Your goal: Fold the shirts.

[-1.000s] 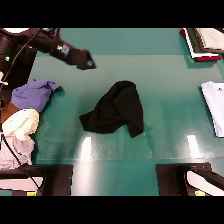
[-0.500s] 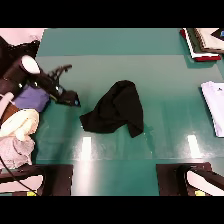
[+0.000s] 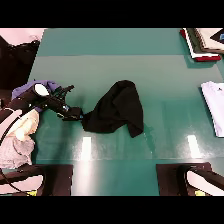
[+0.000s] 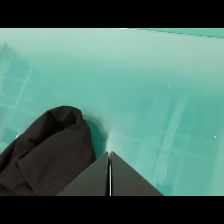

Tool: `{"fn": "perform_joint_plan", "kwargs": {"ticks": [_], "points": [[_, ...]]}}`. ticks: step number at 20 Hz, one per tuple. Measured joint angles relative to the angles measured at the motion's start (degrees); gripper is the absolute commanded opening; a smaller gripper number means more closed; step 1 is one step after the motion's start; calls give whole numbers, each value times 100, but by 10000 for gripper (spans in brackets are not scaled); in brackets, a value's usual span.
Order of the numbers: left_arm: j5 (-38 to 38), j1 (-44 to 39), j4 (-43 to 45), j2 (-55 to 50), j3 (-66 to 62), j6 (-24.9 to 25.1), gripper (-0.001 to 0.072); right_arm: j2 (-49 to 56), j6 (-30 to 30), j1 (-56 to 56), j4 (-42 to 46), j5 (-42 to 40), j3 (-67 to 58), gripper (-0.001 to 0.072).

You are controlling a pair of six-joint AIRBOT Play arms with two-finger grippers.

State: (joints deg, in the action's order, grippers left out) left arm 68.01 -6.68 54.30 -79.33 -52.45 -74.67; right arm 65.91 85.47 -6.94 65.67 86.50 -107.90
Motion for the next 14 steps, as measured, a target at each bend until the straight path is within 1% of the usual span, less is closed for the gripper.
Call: {"fn": "perform_joint_plan", "kwargs": {"ticks": [1, 2, 3, 4, 9, 10, 11, 14], "points": [[-101, 0, -57, 0, 33, 2, 568, 0, 0, 0, -4, 28, -2, 23], [-175, 0, -105, 0, 57, 0, 409, 0, 0, -2, -4, 55, -2, 22], [-236, 0, -155, 0, 76, 2, 277, 0, 0, 0, -2, 92, -2, 23], [-278, 0, -197, 0, 87, 4, 262, 0, 0, 0, -4, 122, -2, 23], [-448, 0, -350, 0, 114, 9, 254, 0, 2, 0, -4, 219, -2, 22], [-468, 0, -361, 0, 116, 9, 51, 0, 2, 0, -4, 247, -2, 23], [-501, 0, -369, 0, 116, 9, 27, 0, 2, 0, -7, 278, -2, 23], [-470, 0, -428, 2, 68, 101, 26, -31, 2, 17, -46, 389, 166, 23]]}}
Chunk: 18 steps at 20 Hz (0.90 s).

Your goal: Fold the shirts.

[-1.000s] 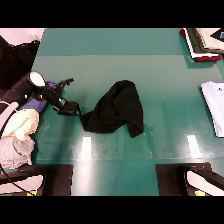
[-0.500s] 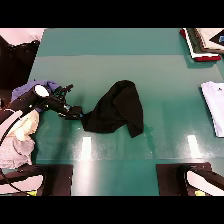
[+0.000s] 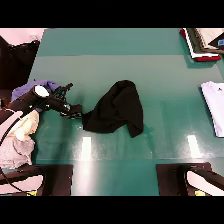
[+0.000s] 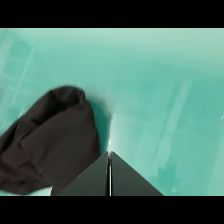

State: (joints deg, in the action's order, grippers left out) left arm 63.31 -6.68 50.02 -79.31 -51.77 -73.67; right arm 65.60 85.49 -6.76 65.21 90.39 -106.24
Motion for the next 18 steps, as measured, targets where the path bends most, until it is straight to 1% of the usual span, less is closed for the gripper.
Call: {"fn": "perform_joint_plan", "kwargs": {"ticks": [2, 3, 4, 5, 9, 12, 16, 17, 18], "points": [[101, 0, 0, 79, -164, 79, 26, -101, 2, 96, -87, 28, 461, 30], [142, 0, 46, 162, -286, 101, 26, -168, 4, 184, -125, 9, 804, 175], [162, 0, 114, 273, -428, 116, 26, -254, 4, 317, -151, -76, 1246, 452], [188, 0, 201, 393, -564, 125, 26, -337, 4, 476, -175, -195, 1716, 613], [332, 0, 503, 863, -1073, 157, 26, -472, 2, 1357, -236, -1137, 3818, 615], [503, 0, 612, 1047, -1283, 160, 27, -173, 57, 1989, -374, -2116, 4972, 614], [717, 0, 669, 1128, -1381, 164, 27, 581, -66, 2568, -1156, -3254, 5598, 604], [745, 0, 671, 1137, -1390, 164, 27, 800, -114, 2699, -1338, -3432, 5617, 561], [769, 0, 673, 1141, -1397, 164, 26, 1001, -151, 2817, -1451, -3569, 5593, 544]]}}
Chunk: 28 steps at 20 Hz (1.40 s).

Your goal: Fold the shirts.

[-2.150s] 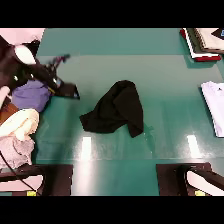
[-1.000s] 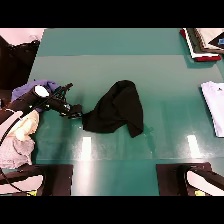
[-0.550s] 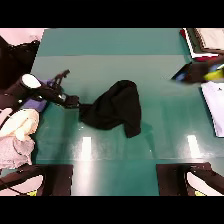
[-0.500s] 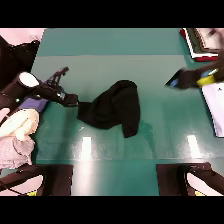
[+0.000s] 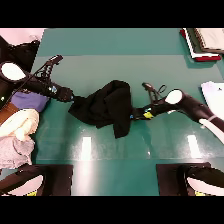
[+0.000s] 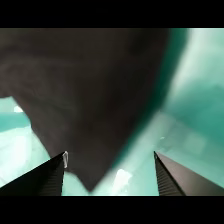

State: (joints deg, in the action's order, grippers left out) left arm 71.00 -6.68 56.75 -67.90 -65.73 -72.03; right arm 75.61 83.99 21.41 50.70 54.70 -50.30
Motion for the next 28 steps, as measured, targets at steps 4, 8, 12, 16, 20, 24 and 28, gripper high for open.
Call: {"fn": "perform_joint_plan", "kwargs": {"ticks": [4, 8, 12, 16, 20, 24, 28], "points": [[61, 0, 22, 11, -15, 0, 26, 592, -103, 365, -264, -286, -304, 22], [205, 0, 378, 17, -352, -11, 26, 398, -210, 306, -7, -24, -785, 21], [485, 2, 1067, 44, -1620, -192, 26, -704, -160, -345, 570, 610, -1539, 21], [640, 2, 1541, 216, -3272, -363, 26, -1996, -52, -1462, 903, 1104, -2479, 21], [678, 0, 1700, 562, -4551, -516, 26, -2949, -17, -2691, 999, 1626, -3373, 21], [566, 2, 1784, 1051, -5060, -599, 27, -3558, -11, -3840, 1016, 2081, -4046, 21], [601, 2, 1880, 1257, -5034, -715, 27, -3821, -4, -4371, 1025, 2450, -4247, 21]]}}
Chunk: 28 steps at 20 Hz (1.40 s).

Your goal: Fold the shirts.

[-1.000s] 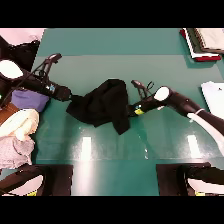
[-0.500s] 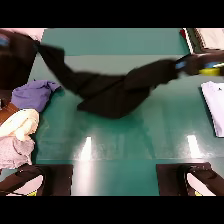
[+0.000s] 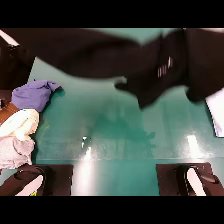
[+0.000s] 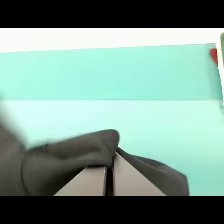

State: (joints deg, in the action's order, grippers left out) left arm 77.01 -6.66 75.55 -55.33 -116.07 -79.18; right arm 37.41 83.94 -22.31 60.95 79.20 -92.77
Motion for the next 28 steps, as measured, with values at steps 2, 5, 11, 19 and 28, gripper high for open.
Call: {"fn": "perform_joint_plan", "kwargs": {"ticks": [2, 5, 11, 19, 28], "points": [[39, -2, 173, 24, 295, -39, 26, 20, 11, 35, 11, 232, 125, 21], [74, 0, 621, 31, 1172, -129, 26, 234, 20, 275, 39, 597, 540, 21], [-310, 0, 916, 39, 3779, -275, 27, 1097, 11, 835, 76, 382, 1746, 21], [-1670, 0, 970, 42, 5480, -551, 27, 2385, -50, 1440, 66, -1622, 2533, 23], [-3062, 0, 1222, -173, 5624, -1154, 27, 3770, -61, 1572, 57, -1631, 1078, 478]]}}
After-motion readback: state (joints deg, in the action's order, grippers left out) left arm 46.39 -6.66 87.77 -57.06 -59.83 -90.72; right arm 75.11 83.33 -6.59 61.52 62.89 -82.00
